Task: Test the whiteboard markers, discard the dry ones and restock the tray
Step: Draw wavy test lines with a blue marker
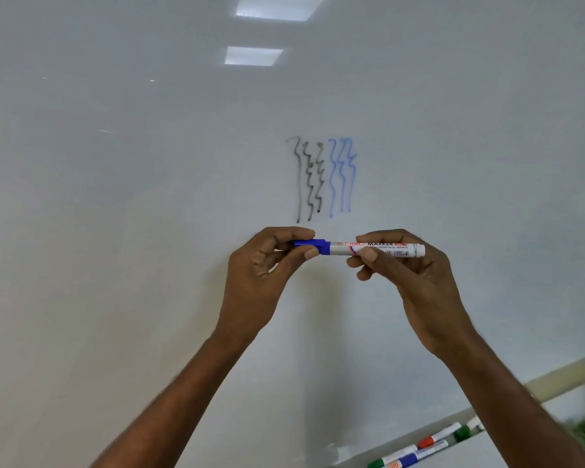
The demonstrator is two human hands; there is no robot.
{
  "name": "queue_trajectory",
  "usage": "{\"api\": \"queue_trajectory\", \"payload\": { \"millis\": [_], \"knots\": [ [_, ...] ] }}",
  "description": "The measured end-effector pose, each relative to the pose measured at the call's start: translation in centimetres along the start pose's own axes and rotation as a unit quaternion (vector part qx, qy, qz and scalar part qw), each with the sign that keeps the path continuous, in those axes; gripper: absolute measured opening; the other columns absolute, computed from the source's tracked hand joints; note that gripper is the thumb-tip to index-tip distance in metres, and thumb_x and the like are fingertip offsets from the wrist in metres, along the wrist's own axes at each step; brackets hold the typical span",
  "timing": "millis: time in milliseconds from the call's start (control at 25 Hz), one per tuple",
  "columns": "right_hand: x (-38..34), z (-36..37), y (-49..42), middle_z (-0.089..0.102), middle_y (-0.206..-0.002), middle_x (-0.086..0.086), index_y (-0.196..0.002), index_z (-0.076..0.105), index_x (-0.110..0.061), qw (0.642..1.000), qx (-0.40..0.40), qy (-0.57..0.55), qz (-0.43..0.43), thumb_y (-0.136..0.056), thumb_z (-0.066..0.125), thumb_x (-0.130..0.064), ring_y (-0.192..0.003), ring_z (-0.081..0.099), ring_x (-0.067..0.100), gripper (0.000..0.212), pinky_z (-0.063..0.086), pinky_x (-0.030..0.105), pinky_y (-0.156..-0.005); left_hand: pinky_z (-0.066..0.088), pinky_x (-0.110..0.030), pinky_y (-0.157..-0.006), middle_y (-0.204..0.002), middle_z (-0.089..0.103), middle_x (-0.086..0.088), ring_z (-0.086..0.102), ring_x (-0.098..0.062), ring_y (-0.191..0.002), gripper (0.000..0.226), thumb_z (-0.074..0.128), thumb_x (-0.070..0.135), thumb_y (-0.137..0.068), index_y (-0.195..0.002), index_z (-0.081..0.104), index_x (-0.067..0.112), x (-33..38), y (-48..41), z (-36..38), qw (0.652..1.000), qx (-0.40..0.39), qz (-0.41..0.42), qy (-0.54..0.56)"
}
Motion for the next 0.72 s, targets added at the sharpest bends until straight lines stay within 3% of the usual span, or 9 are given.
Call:
{"api": "queue_trajectory", "payload": {
  "millis": [120, 240, 360, 440, 560, 720],
  "knots": [
    [-0.5, -0.7, -0.1, 0.077, -0.092, 0.010, -0.104, 0.078, -0.010, 0.996, -0.024, 0.082, 0.021, -0.082, 0.077, -0.015, -0.086, 0.072, 0.030, 0.023, 0.058, 0.033, -0.080, 0.054, -0.015, -0.081, -0.096, 0.079, 0.009, 0.073, -0.007, -0.089, 0.021, 0.077, 0.008, -0.084, -0.100, 0.076, 0.021, -0.6, -0.1, -0.6, 0.996, -0.014, -0.071, 0.055],
    [-0.3, -1.0, 0.2, 0.078, -0.088, -0.001, -0.101, 0.079, -0.023, 0.982, -0.041, 0.179, 0.034, -0.083, 0.079, -0.020, -0.083, 0.073, 0.021, 0.018, 0.055, 0.032, -0.072, 0.055, -0.014, -0.078, -0.092, 0.080, 0.005, 0.074, -0.007, -0.083, 0.021, 0.079, 0.008, -0.081, -0.098, 0.077, 0.019, -1.0, 0.3, -0.8, 0.993, -0.031, -0.093, 0.059],
    [0.0, -0.6, 0.6, 0.075, -0.081, -0.001, -0.099, 0.078, -0.025, 0.973, -0.051, 0.224, 0.034, -0.085, 0.076, -0.027, -0.079, 0.067, 0.030, 0.014, 0.053, 0.041, -0.067, 0.055, -0.015, -0.076, -0.091, 0.079, -0.002, 0.073, -0.009, -0.080, 0.018, 0.080, 0.005, -0.081, -0.098, 0.078, 0.013, -1.6, 1.3, -0.9, 0.993, -0.029, -0.101, 0.051],
    [0.7, -0.2, 1.1, 0.074, -0.081, 0.001, -0.098, 0.077, -0.024, 0.973, -0.057, 0.220, 0.043, -0.085, 0.074, -0.032, -0.079, 0.067, 0.031, 0.015, 0.053, 0.046, -0.069, 0.056, -0.016, -0.076, -0.090, 0.079, -0.003, 0.074, -0.010, -0.081, 0.018, 0.080, 0.006, -0.081, -0.097, 0.078, 0.012, -2.0, 2.0, -0.8, 0.993, -0.022, -0.105, 0.042],
    [2.2, 0.4, 1.9, 0.073, -0.083, 0.003, -0.099, 0.075, -0.021, 0.981, -0.055, 0.172, 0.065, -0.087, 0.071, -0.030, -0.080, 0.067, 0.019, 0.015, 0.055, 0.037, -0.078, 0.057, -0.019, -0.079, -0.092, 0.079, -0.001, 0.074, -0.012, -0.084, 0.017, 0.081, 0.011, -0.080, -0.096, 0.078, 0.013, -1.7, 2.4, -1.3, 0.995, -0.010, -0.087, 0.036],
    [4.1, 0.5, 2.7, 0.071, -0.092, 0.001, -0.100, 0.072, -0.024, 0.982, -0.072, 0.142, 0.105, -0.089, 0.070, -0.030, -0.086, 0.063, 0.021, 0.013, 0.051, 0.038, -0.083, 0.055, -0.017, -0.079, -0.096, 0.077, 0.005, 0.074, -0.014, -0.087, 0.018, 0.081, 0.018, -0.081, -0.099, 0.079, 0.016, -1.5, 2.5, -1.9, 0.995, -0.067, -0.074, -0.007]
  ]
}}
Point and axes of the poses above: each hand's wrist, its own y-axis away from the middle knuckle, its own z-axis out of the palm, x = y × z, the point moved 5 cm from there along -y, towards the middle knuckle
